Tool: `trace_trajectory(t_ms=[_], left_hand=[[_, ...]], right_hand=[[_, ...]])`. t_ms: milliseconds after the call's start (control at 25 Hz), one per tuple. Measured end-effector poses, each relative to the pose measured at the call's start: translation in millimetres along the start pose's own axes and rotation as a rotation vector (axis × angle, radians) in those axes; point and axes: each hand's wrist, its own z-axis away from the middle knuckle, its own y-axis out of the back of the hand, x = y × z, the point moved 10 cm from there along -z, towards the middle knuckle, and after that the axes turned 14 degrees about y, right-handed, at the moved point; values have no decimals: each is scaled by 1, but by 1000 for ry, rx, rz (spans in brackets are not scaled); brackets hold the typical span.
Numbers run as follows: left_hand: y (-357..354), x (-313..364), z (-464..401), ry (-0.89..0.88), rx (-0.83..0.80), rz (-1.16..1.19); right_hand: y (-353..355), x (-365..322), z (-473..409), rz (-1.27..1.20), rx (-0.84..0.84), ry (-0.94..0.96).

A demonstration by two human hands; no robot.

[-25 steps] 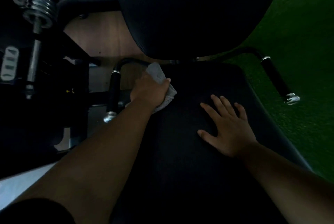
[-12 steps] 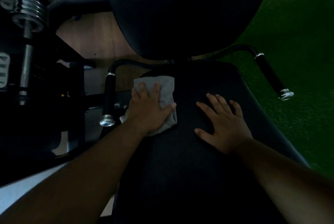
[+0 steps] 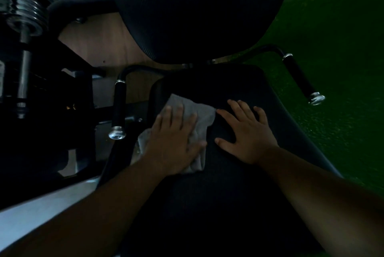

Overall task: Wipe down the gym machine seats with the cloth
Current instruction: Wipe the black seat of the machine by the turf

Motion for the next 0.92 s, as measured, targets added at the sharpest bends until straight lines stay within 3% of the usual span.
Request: trace_trajectory(t_ms=[120,440,600,920], left_hand=[[-6,1,8,-1,-23,-9],[4,11,-94,116,-37,42],[2,24,-57,71,-21,22],[-17,80,102,-82,-31,62]], right_hand=[[0,1,0,-10,16,2],[0,2,-1,-15,31,9],[-2,1,0,-17,41,30],[20,19,30,-708,301,-26]])
